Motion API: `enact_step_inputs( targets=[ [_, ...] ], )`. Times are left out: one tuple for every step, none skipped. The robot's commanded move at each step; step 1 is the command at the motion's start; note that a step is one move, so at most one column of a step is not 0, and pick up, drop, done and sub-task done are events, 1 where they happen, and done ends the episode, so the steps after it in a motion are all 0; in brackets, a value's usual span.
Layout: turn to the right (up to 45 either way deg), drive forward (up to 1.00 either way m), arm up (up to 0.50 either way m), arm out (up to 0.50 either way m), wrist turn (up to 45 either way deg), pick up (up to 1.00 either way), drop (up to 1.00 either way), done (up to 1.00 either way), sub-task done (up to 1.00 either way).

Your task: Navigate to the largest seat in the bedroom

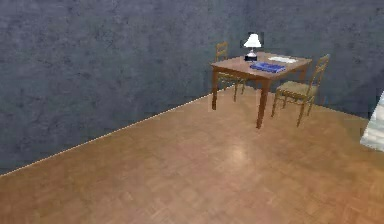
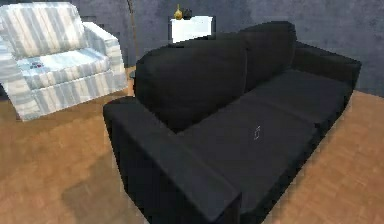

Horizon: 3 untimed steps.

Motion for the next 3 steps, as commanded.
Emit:
enact_step_inputs(
  targets=[
    [45.0, 0.0, 0.0, 0.0, 0.0, 0.0, 0.0, 0.0, 0.0],
    [0.0, 1.0, 0.0, 0.0, 0.0, 0.0, 0.0, 0.0, 0.0],
    [0.0, 1.0, 0.0, 0.0, 0.0, 0.0, 0.0, 0.0, 0.0]
  ],
)
